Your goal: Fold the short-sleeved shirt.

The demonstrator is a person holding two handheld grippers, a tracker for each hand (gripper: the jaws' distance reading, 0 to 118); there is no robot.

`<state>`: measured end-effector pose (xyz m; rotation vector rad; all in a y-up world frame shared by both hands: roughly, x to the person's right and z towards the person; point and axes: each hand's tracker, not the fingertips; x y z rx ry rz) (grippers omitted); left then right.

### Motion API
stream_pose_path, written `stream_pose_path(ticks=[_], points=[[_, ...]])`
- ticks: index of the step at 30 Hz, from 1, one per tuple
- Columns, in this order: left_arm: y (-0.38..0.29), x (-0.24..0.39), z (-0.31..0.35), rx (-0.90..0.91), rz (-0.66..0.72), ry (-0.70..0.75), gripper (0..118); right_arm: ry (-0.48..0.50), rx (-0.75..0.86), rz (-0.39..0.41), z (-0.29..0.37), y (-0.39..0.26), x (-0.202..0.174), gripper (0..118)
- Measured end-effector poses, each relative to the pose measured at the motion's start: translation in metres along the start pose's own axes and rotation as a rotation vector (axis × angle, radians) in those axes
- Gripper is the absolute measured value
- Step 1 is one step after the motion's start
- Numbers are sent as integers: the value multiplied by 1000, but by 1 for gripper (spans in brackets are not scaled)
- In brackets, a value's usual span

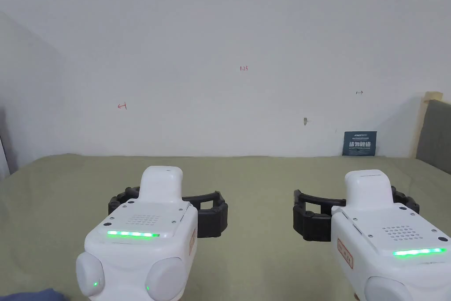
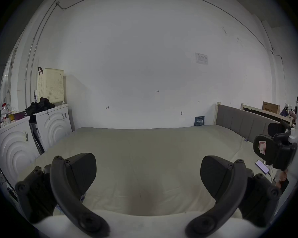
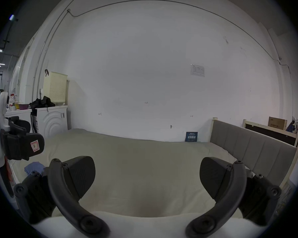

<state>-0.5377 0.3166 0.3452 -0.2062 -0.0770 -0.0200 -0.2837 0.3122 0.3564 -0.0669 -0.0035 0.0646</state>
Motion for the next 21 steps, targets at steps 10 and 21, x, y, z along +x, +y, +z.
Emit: stream_pose_path(ticks=[10,21], points=[[1,-7,1,-4,18,7,118,-17,5,20,-3,-3,-2,118],[5,0,4,9,3,4,118,-24,11,22,-4,-3,0,118]])
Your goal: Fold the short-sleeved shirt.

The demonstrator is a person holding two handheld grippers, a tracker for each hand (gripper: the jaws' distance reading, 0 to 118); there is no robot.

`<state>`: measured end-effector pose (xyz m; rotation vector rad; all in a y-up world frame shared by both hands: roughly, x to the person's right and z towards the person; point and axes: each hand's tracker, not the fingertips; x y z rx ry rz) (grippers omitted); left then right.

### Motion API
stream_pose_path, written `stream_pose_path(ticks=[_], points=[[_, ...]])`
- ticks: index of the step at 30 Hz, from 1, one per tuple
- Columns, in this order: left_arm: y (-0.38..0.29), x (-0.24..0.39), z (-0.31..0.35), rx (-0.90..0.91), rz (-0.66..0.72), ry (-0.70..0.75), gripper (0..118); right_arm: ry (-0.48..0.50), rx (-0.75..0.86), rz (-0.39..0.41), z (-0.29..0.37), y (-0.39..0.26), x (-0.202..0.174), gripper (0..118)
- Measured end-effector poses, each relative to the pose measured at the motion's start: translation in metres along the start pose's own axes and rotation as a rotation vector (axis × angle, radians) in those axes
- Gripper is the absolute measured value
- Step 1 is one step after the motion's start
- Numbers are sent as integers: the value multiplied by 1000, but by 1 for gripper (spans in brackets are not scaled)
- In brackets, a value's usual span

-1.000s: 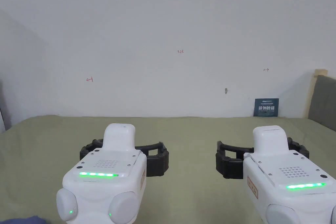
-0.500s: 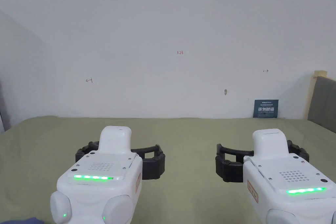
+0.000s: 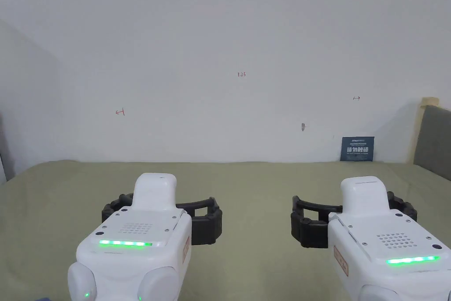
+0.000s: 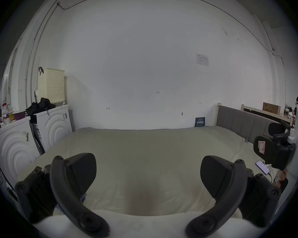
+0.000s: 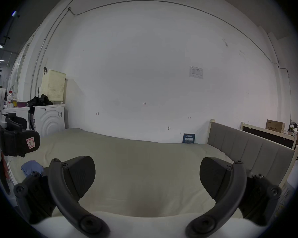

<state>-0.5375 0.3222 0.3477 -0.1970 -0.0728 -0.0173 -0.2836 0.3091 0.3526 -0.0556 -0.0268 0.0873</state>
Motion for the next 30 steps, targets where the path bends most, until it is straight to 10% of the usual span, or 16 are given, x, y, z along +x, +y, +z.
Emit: stream_pose_path(ticks=[30], points=[[4,-5,-3,7,7,-7,118,-47,-33,-51,-6,8,-3,118]])
